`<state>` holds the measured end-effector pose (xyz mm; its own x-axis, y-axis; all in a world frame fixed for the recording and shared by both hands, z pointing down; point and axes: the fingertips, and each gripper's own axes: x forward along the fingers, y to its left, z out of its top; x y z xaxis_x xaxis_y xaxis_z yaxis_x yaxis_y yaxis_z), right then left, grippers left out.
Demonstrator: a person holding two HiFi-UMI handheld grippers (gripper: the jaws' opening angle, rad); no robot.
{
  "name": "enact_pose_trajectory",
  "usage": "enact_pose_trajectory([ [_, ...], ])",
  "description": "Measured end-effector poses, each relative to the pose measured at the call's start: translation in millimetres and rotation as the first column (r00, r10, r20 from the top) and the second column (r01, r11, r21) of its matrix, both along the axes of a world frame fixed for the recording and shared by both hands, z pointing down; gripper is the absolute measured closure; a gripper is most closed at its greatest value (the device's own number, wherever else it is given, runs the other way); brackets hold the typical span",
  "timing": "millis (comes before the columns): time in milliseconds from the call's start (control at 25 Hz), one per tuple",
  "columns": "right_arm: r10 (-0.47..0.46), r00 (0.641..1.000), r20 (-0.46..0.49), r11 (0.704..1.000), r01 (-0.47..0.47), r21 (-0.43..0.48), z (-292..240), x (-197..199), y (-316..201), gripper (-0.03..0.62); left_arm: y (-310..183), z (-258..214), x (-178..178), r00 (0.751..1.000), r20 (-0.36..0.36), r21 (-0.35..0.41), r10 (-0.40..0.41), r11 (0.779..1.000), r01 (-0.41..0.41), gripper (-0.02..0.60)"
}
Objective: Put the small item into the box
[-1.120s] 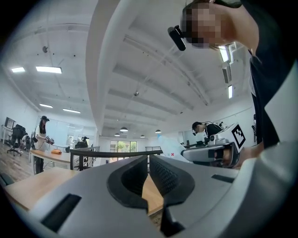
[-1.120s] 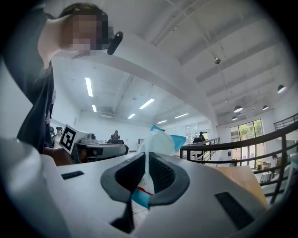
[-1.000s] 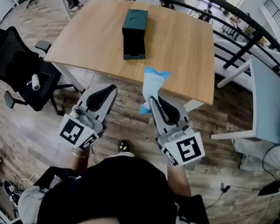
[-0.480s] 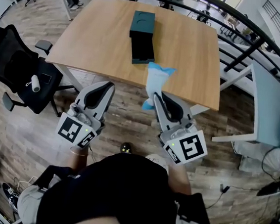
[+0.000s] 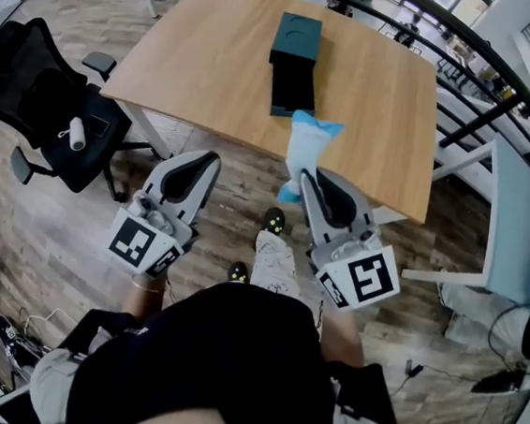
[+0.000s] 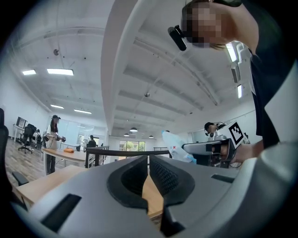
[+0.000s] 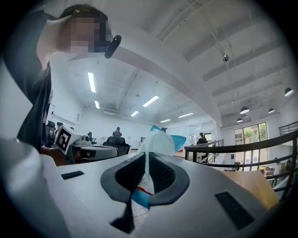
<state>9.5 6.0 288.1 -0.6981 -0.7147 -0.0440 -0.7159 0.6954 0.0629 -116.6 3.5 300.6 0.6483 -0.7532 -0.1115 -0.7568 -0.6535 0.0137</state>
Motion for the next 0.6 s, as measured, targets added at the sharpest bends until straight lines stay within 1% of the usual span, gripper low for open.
enact_pose_trajectory([
  [200,-0.044,0.999,0.010,0.999,0.044,0.023,2.1,-6.1,-25.5,0.560,-16.5,-2.6,-13.3,0.998,0.046,0.021,-0.046,0.999,0.045,0.560],
  [360,-0.066,0.998,0.019,0.997,0.066,0.028,2.8,-9.8,-50.7,0.560,-40.8,-6.9,-16.3,0.997,0.047,0.030,-0.069,0.997,0.068,0.560],
  [600,-0.067,0.997,0.033,0.998,0.067,0.008,11.4,-6.6,-85.3,0.560,-77.6,-3.3,-10.0,0.997,0.050,0.018,-0.064,0.998,0.063,0.560],
])
